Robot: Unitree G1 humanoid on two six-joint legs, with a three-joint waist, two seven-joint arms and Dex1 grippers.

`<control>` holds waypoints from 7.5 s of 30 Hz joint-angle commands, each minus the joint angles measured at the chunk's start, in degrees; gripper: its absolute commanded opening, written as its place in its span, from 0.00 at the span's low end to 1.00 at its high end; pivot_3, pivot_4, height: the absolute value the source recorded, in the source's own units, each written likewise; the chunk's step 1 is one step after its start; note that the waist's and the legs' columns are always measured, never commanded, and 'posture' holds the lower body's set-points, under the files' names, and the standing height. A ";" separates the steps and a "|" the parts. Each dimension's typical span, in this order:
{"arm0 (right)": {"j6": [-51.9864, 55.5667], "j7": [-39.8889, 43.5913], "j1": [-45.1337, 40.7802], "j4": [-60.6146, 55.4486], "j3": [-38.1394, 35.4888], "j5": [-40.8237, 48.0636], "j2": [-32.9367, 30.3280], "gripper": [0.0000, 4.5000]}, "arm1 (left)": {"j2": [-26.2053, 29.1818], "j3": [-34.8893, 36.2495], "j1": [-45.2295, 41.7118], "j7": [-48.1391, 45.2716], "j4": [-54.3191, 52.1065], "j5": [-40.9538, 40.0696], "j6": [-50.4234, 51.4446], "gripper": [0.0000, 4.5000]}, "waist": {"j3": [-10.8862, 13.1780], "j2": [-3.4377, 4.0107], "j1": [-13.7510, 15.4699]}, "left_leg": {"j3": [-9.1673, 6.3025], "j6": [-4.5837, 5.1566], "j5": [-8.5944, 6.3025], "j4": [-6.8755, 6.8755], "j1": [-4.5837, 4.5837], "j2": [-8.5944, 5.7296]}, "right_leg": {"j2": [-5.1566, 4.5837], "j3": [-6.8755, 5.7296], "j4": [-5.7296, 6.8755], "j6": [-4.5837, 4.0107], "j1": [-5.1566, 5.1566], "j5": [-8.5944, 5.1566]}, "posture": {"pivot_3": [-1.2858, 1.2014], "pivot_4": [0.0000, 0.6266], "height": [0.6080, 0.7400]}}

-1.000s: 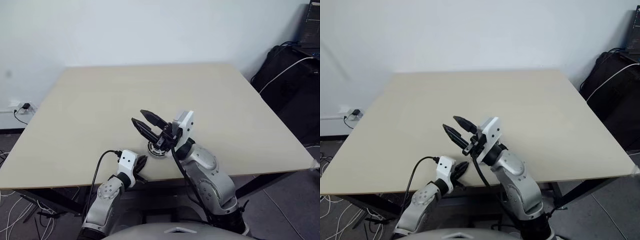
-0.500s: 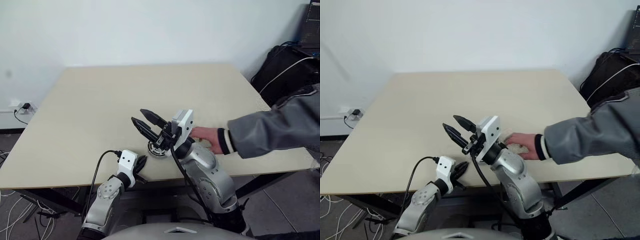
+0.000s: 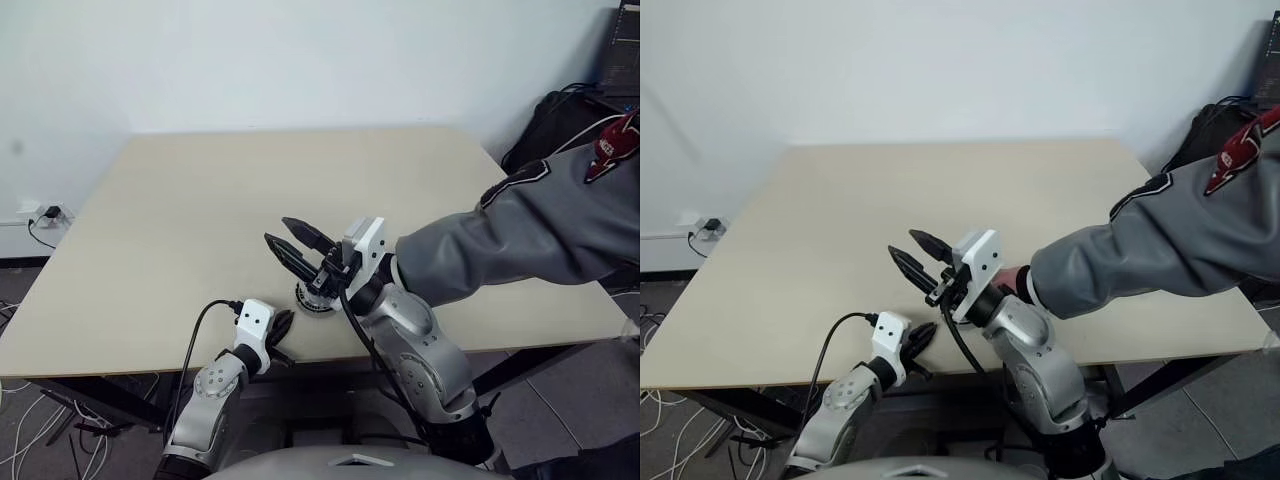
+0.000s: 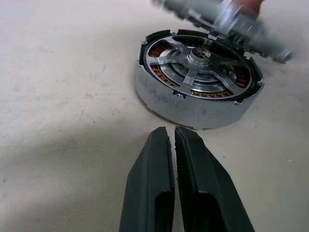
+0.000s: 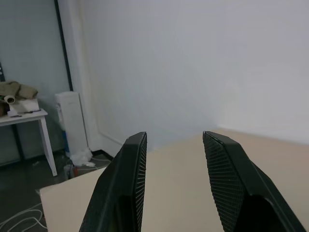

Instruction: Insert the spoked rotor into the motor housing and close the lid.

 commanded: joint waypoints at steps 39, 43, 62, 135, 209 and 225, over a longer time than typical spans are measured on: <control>6.87 -9.06 -2.48 7.18 0.03 -10.88 -4.64 0.44 | 0.14 0.12 -1.10 -0.01 -1.23 -0.07 -0.50 0.07 | 0.00 0.00 0.11 | 0.01 0.00 0.00 0.00 0.00 -0.01 | 0.00 0.00 0.00 0.00 0.00 0.00 | 0.52 0.00 1.00; 8.03 -11.01 -2.19 11.51 0.11 -14.31 -5.64 0.44 | 0.17 0.03 -1.00 -0.05 -1.36 -0.04 -0.49 0.07 | 0.00 0.00 0.15 | 0.01 0.00 0.01 0.00 -0.01 -0.01 | 0.00 0.01 0.01 -0.01 -0.02 0.00 | 0.52 0.00 1.00; 7.25 -3.57 0.46 16.94 0.59 -15.19 -9.47 1.00 | 0.36 -0.02 -0.51 -0.09 -1.84 -0.07 -0.16 0.07 | 0.00 -0.01 0.12 | 0.02 0.02 0.00 0.01 -0.02 -0.01 | -0.01 0.01 -0.02 0.00 0.00 0.00 | 0.52 0.00 1.00; 17.77 0.75 -8.85 33.26 3.74 -21.61 -10.82 0.73 | 1.13 0.46 0.19 0.78 -3.23 -0.35 0.35 0.07 | -0.66 0.38 0.14 | 0.01 0.02 0.00 0.04 0.45 -0.01 | -0.02 -0.01 -0.01 0.01 0.52 -0.01 | 0.52 0.00 1.00; 24.81 2.64 4.20 8.80 -5.63 -11.11 -16.23 1.00 | 1.89 3.94 -26.62 -10.06 10.19 -12.27 36.82 0.07 | -0.35 -0.18 0.88 | -0.51 -0.19 -0.39 -0.57 0.37 -0.18 | -0.07 0.02 -0.91 0.43 0.69 -0.32 | 0.52 0.00 1.00; 34.75 -11.23 4.01 9.63 -30.46 9.77 -0.19 1.00 | 2.17 3.05 -25.64 -10.66 8.72 -13.00 37.61 0.07 | -0.37 -0.09 1.30 | -0.50 -0.06 -0.50 -0.55 0.12 -0.25 | -0.10 0.06 -0.89 0.31 0.44 -0.28 | 0.52 0.00 1.00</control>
